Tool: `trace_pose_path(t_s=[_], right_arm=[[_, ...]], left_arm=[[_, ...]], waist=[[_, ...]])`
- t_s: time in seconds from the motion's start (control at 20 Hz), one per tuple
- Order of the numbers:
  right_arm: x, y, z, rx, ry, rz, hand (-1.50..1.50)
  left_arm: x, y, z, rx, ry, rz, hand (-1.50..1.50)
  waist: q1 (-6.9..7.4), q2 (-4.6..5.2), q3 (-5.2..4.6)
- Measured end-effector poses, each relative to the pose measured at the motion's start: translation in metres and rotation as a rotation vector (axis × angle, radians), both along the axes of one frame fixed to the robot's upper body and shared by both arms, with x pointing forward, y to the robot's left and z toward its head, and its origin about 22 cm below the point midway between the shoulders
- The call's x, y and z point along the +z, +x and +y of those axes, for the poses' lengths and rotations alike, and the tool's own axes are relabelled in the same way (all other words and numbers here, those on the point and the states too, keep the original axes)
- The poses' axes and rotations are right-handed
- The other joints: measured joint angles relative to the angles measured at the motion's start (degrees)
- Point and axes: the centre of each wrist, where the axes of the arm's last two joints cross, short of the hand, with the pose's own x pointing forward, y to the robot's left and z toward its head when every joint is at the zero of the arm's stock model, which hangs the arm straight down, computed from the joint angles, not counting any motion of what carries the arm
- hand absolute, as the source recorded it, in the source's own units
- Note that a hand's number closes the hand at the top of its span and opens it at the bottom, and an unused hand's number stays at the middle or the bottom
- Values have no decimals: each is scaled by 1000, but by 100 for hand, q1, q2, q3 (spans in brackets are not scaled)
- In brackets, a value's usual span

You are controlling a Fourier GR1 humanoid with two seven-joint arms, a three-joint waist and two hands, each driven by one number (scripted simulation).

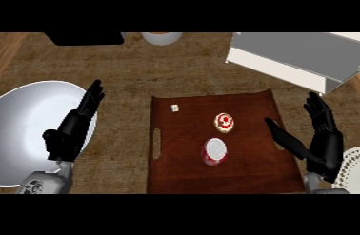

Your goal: Pick the can from the tray and place it in the tiered shelf

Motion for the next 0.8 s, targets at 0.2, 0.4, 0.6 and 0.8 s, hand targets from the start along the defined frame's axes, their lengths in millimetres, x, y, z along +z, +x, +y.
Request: trace_pose_path(t_s=[0.2, 0.4, 0.6, 0.8], right_arm=[[-2, -23, 7, 65, 42, -58, -150], [9, -35, 6, 218, -21, 28, -150], [40, -38, 9, 307, -114, 115, -150], [74, -41, 25, 365, -201, 206, -150]], left_arm=[[-3, 5, -16, -11, -1, 4, 0], [-5, 9, -19, -18, -2, 1, 0], [-5, 7, -23, -22, -4, 7, 0], [-5, 8, -24, -26, -1, 7, 0]], waist=[[43, -17, 0], [69, -24, -1], [108, -26, -12], [127, -26, -24]])
